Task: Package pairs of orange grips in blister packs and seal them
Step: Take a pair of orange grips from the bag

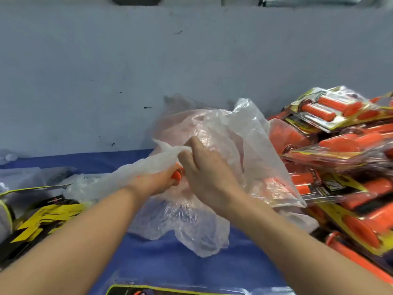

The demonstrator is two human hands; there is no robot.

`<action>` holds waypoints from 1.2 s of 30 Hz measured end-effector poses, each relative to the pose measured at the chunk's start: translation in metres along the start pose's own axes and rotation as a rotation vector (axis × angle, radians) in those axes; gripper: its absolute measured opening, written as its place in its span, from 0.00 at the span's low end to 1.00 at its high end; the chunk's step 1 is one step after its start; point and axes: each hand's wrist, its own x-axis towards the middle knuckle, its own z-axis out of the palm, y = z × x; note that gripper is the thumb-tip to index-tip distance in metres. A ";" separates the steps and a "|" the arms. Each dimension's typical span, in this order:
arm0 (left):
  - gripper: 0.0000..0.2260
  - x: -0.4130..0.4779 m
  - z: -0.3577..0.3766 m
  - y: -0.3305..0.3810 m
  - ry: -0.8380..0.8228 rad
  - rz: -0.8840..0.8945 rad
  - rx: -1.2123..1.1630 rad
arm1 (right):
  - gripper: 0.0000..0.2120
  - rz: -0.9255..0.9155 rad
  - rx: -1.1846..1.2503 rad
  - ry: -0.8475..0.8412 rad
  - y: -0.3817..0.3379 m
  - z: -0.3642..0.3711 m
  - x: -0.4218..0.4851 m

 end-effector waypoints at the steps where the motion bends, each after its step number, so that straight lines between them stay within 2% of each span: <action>1: 0.20 -0.014 -0.011 -0.005 -0.018 0.023 -0.021 | 0.07 -0.003 0.030 0.001 -0.005 0.003 -0.003; 3: 0.11 -0.042 -0.036 -0.011 -0.020 0.041 0.007 | 0.08 -0.006 0.055 0.023 -0.015 0.004 -0.005; 5: 0.05 -0.063 -0.061 -0.012 0.061 0.102 0.012 | 0.08 0.007 -0.041 0.015 -0.020 0.002 -0.004; 7: 0.07 -0.086 -0.079 -0.010 0.097 0.134 0.038 | 0.09 0.064 -0.156 -0.036 -0.027 -0.003 -0.002; 10: 0.09 -0.131 -0.096 -0.008 -0.011 0.103 -0.098 | 0.14 0.167 -0.221 -0.148 -0.044 -0.012 -0.011; 12: 0.08 -0.161 -0.103 -0.008 -0.029 0.095 -0.147 | 0.22 0.177 -0.229 -0.231 -0.059 -0.016 -0.024; 14: 0.07 -0.197 -0.110 -0.002 0.004 0.110 -0.192 | 0.26 0.123 -0.213 -0.201 -0.076 -0.020 -0.042; 17: 0.10 -0.249 -0.107 0.014 0.125 0.173 -0.323 | 0.23 0.040 0.034 -0.044 -0.102 -0.022 -0.072; 19: 0.10 -0.280 -0.096 0.033 0.200 0.238 -0.407 | 0.20 0.002 0.205 -0.021 -0.115 -0.020 -0.094; 23: 0.15 -0.317 -0.062 0.065 0.336 0.289 -0.422 | 0.09 -0.108 0.240 0.025 -0.117 -0.005 -0.131; 26: 0.20 -0.329 -0.034 0.079 0.411 0.285 -0.415 | 0.09 -0.114 0.244 0.030 -0.107 0.003 -0.151; 29: 0.14 -0.337 -0.015 0.087 0.477 0.222 -0.570 | 0.10 -0.193 0.169 0.027 -0.098 0.005 -0.164; 30: 0.13 -0.337 -0.012 0.087 0.493 0.236 -0.554 | 0.09 -0.210 0.136 0.045 -0.095 0.004 -0.166; 32: 0.16 -0.337 -0.008 0.086 0.476 0.263 -0.433 | 0.09 -0.174 0.160 0.113 -0.085 0.001 -0.169; 36: 0.17 -0.329 -0.005 0.085 0.508 0.322 -0.233 | 0.08 0.068 0.633 0.130 -0.064 -0.012 -0.172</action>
